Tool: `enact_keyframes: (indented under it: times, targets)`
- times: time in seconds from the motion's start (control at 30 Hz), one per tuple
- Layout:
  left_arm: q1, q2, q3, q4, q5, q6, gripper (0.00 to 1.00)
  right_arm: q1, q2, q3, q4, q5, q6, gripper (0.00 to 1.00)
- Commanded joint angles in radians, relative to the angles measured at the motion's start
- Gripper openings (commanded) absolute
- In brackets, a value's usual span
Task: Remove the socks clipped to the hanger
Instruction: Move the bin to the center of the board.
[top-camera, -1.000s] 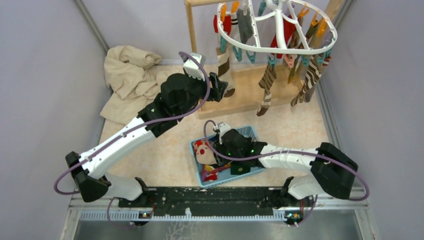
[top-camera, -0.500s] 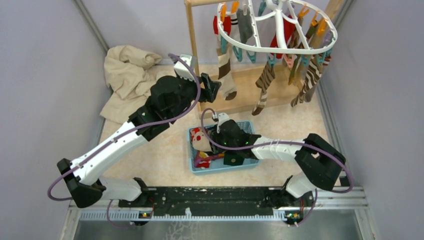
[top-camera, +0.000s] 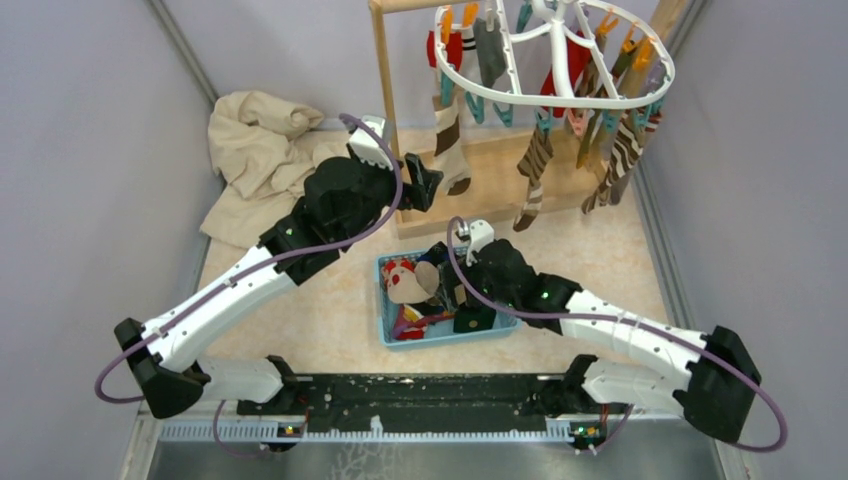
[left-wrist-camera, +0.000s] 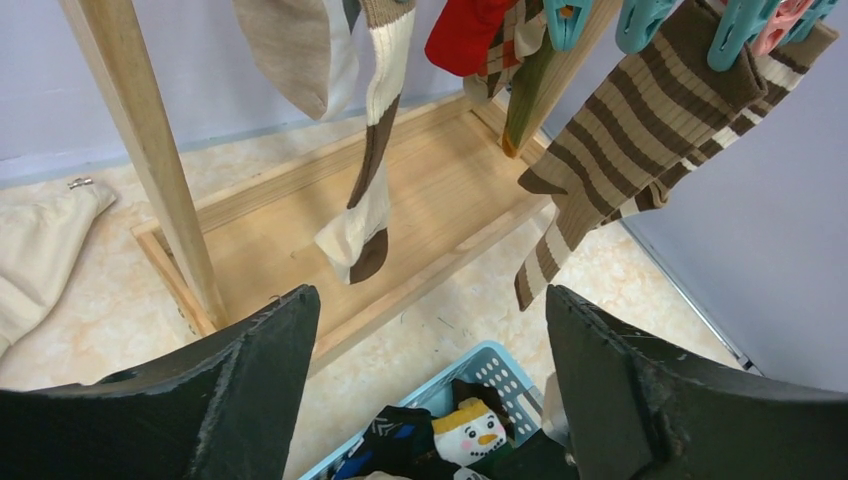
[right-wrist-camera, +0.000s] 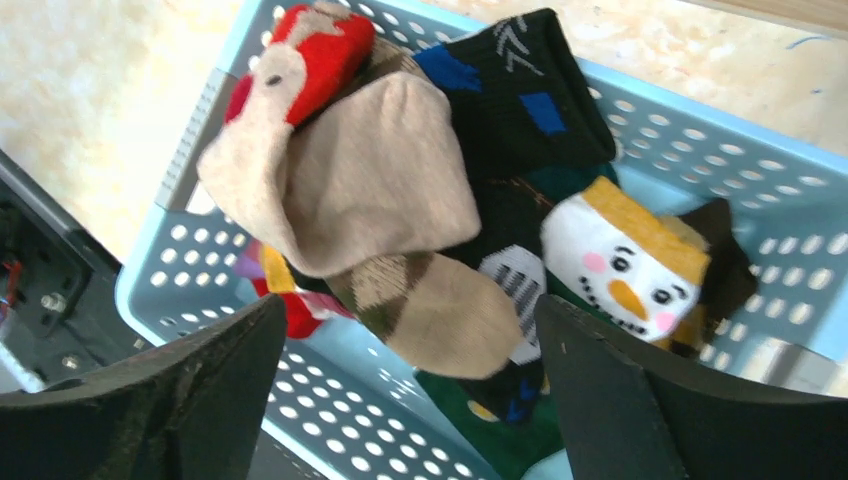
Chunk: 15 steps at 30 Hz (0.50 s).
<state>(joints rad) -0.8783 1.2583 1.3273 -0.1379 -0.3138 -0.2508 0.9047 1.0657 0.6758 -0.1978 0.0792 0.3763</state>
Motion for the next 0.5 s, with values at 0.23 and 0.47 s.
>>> enact_keyframes:
  times: [0.23, 0.47]
  targets:
    - [0.021, -0.123, -0.103, -0.002, -0.081, 0.013, 0.99, -0.008, -0.281, -0.012, -0.165, 0.172, 0.000, 0.99]
    - [0.054, -0.203, -0.187, -0.038, -0.108, 0.006, 0.99, -0.014, -0.407, -0.007, -0.238, 0.296, -0.012, 0.99]
